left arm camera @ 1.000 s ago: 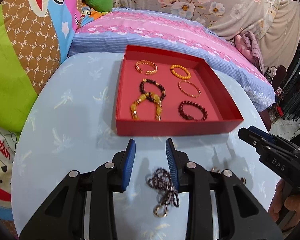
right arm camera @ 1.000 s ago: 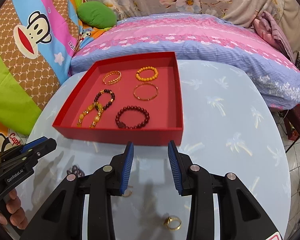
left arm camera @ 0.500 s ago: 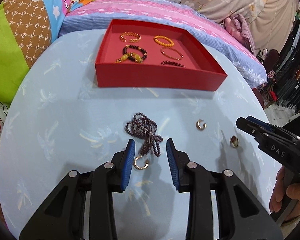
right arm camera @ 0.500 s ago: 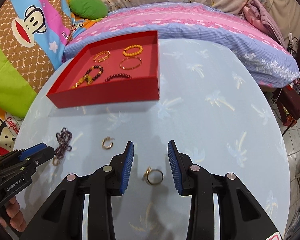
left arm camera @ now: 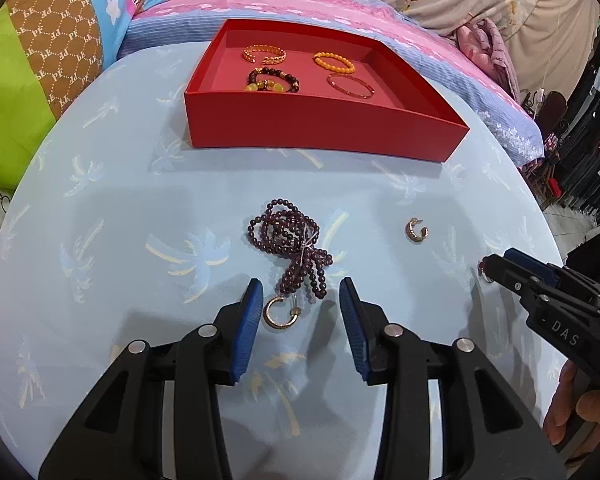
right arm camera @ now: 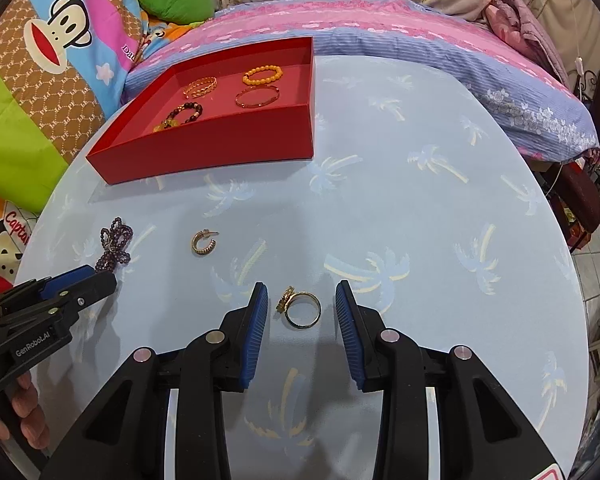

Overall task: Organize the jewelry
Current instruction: 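Grasp the dark red bead strand with the left gripper while the right gripper grasps the gold ring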

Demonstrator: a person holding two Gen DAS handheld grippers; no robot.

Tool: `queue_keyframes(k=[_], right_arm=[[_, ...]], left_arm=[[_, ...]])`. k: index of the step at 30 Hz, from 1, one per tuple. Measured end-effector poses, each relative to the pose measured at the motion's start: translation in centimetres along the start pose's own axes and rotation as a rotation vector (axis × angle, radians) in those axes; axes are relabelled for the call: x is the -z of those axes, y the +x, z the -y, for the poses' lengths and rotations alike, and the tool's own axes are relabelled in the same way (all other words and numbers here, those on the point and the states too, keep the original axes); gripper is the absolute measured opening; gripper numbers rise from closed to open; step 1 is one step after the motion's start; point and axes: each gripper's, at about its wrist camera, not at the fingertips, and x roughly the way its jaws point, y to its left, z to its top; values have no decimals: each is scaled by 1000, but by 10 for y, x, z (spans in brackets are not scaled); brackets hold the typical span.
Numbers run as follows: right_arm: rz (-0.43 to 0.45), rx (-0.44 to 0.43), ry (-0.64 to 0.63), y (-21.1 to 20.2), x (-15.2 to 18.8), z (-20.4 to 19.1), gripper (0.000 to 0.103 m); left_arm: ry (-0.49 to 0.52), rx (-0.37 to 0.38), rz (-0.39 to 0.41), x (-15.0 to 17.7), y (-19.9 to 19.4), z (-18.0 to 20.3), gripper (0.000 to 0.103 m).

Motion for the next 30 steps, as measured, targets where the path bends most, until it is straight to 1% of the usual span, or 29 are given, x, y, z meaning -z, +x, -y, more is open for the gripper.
queue_keyframes(k=[3,5,6,7,8,13,16,22,30], right_arm=[[-7,1,0,4,1,0,35],[-14,0,2,7,1,0,35],[-15,-1,1,8,2,0,35],[-15,1,0,8,2,0,35],[-13,2,-2,8,2,-1,35],[-8,11,-12,9,2,-1,30],[-5,21,-15,9,2,-1,23],[-2,15,-9,8,3,1,21],[4,-23,9,-1,2,-1,21]], left_arm=[[4,5,-1,-1,1,1,26],[4,13,-8,-1,2,1,16],[5,15,-10,-1,2,1,15],[6,16,-11,-1,2,1,10],[6,18,-12,-1,2,1,9],[6,23,-7,-2,1,1,7],[3,26,-3,-3,-1,1,7],[-5,36,13,-5,-9,-1,7],[-17,58,59,-13,-29,-3,7]])
